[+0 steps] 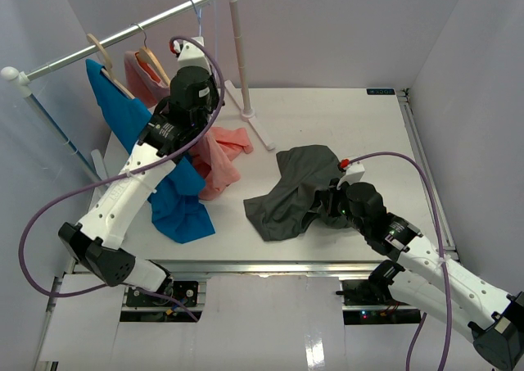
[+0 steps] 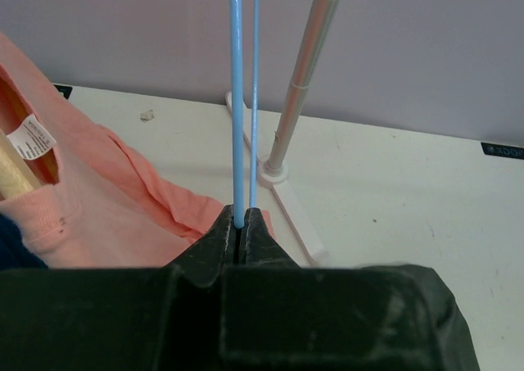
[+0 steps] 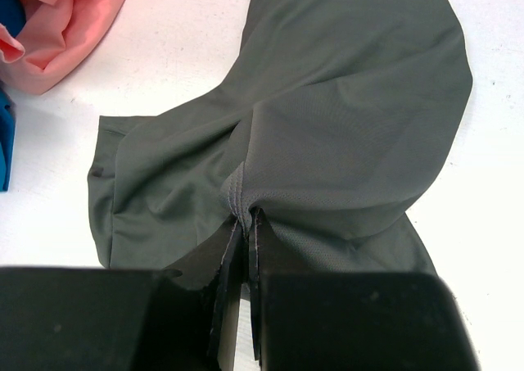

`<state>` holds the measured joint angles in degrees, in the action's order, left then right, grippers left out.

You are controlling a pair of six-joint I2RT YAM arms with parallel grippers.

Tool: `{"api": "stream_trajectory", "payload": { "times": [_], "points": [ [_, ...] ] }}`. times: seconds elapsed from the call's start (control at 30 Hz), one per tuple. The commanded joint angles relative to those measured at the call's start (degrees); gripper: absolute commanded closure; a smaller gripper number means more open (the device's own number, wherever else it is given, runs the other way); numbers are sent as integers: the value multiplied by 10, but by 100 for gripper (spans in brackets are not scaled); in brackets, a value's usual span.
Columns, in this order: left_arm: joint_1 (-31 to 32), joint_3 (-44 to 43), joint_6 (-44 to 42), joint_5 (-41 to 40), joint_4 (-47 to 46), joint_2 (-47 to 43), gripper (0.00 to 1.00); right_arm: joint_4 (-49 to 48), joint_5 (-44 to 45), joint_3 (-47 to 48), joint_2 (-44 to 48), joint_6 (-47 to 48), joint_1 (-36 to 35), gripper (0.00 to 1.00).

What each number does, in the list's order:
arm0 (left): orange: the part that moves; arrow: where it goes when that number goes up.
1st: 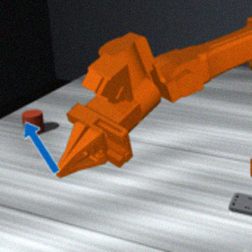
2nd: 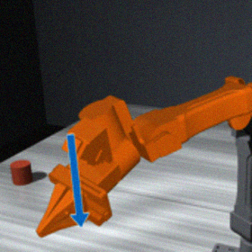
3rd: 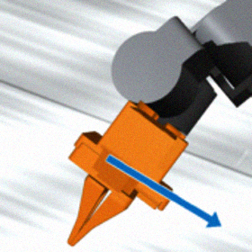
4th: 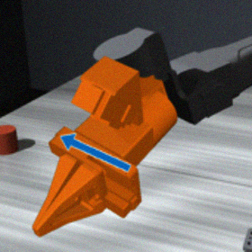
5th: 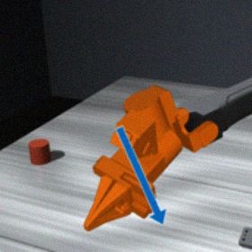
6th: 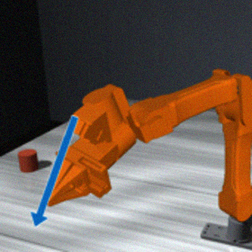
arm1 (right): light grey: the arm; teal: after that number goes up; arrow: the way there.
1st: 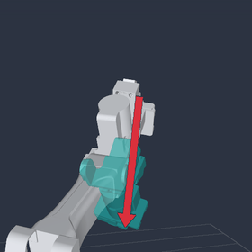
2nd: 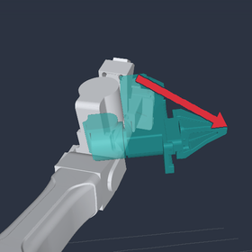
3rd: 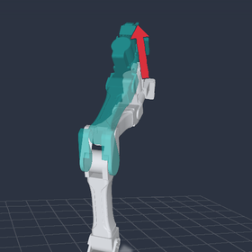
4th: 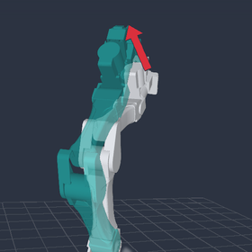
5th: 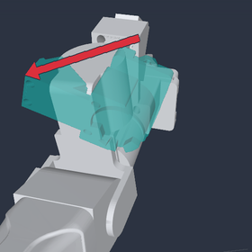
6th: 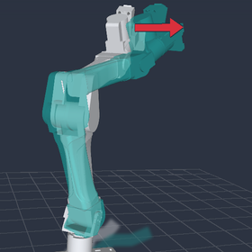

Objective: Place the t-shirt on the hanger
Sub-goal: Pick up the hanger from the clothesline, then place the T-shirt on the hanger.

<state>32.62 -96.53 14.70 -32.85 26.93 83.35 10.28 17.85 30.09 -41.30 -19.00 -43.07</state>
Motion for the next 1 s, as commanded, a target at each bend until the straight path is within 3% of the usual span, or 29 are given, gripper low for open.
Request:
{"api": "stream_trajectory", "payload": {
  "times": [0.0,0.37,0.67,0.8,0.97],
  "points": [
    [0,6,29,72,64,-50,100,-25,2,1,9,8,3,92],
    [1,166,26,326,114,-160,100,-19,29,2,-7,-4,4,92],
    [2,315,14,555,111,-291,100,33,99,75,-58,-44,11,92],
    [2,340,11,616,107,-313,100,51,103,103,-101,-57,14,92],
    [2,372,-3,636,121,-342,100,62,111,115,-113,-68,20,92]
  ]
}}
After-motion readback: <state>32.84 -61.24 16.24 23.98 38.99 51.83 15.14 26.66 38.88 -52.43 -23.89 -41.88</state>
